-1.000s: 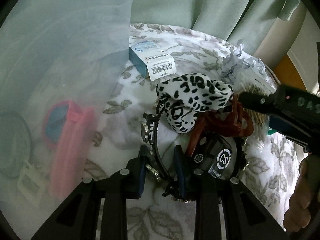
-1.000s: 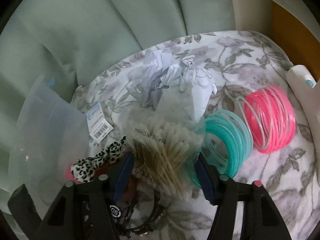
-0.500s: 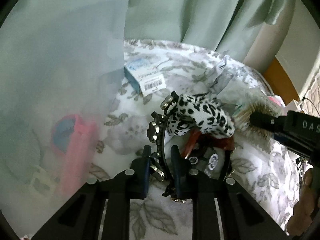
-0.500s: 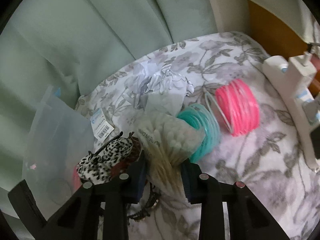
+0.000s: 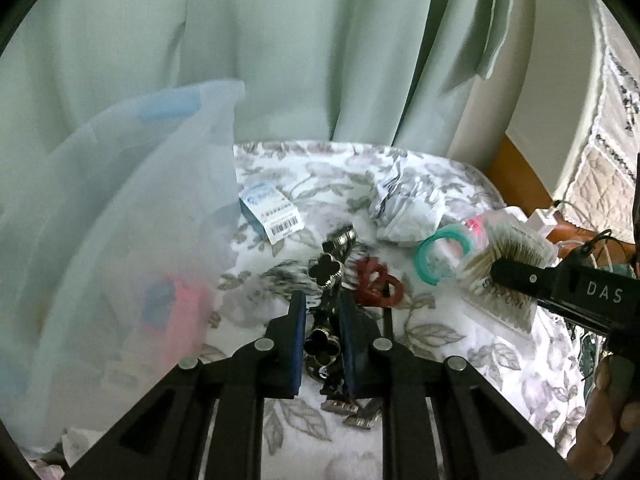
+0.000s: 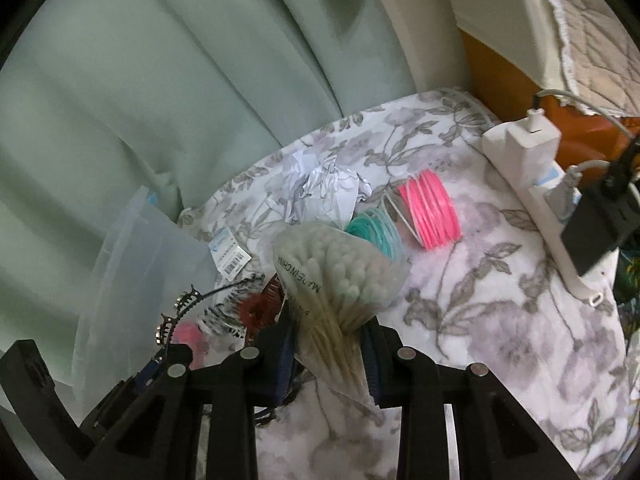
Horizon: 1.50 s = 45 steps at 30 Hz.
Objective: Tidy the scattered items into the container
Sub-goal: 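Lift and carry the headband with the left tool while the right tool carries the swab bag to the box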
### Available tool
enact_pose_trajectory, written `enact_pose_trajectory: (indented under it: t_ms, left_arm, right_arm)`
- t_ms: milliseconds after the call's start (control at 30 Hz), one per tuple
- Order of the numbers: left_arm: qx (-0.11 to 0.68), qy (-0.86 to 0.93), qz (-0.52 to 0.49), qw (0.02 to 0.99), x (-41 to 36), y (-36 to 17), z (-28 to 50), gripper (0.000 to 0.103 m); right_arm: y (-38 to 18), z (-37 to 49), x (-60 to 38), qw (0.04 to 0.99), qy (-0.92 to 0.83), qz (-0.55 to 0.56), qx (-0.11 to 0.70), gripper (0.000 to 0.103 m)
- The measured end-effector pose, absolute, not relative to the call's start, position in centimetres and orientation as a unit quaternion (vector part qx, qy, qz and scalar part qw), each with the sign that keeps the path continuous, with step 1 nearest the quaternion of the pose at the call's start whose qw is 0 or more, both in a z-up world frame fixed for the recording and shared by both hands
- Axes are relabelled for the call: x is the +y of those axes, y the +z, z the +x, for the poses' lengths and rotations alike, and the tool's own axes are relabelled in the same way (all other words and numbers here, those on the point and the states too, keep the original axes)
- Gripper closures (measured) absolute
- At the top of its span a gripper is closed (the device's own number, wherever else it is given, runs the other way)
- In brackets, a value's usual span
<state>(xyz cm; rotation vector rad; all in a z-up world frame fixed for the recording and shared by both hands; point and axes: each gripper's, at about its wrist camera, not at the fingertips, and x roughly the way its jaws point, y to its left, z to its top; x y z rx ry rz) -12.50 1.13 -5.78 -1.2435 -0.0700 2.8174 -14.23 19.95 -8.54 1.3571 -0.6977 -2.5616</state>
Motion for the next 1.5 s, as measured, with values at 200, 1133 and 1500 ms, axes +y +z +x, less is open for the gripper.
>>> enact_pose_trajectory:
  t_ms: [200, 1133, 1500]
  left_arm:
    - [-0.021, 0.920, -0.389, 0.037, 1.4, -4.1, -10.8, 0.087]
    - [-0.016, 0.952, -0.300, 0.057, 2.3, 3.7, -4.4, 0.087]
    - [-0.041, 0.964, -0.259, 0.052, 0.1, 6.2, -2.3, 0.087]
  right_arm:
    - [-7.7, -12.3, 20.8, 0.081, -0.859, 0.444, -0.242, 0.071]
    - [-2.0, -5.4, 23.0, 0.084, -0.885, 0.378, -0.257, 0.071]
    - [0.6, -3.6, 21.4, 0.092, -0.899, 0.355, -0.240, 0.071]
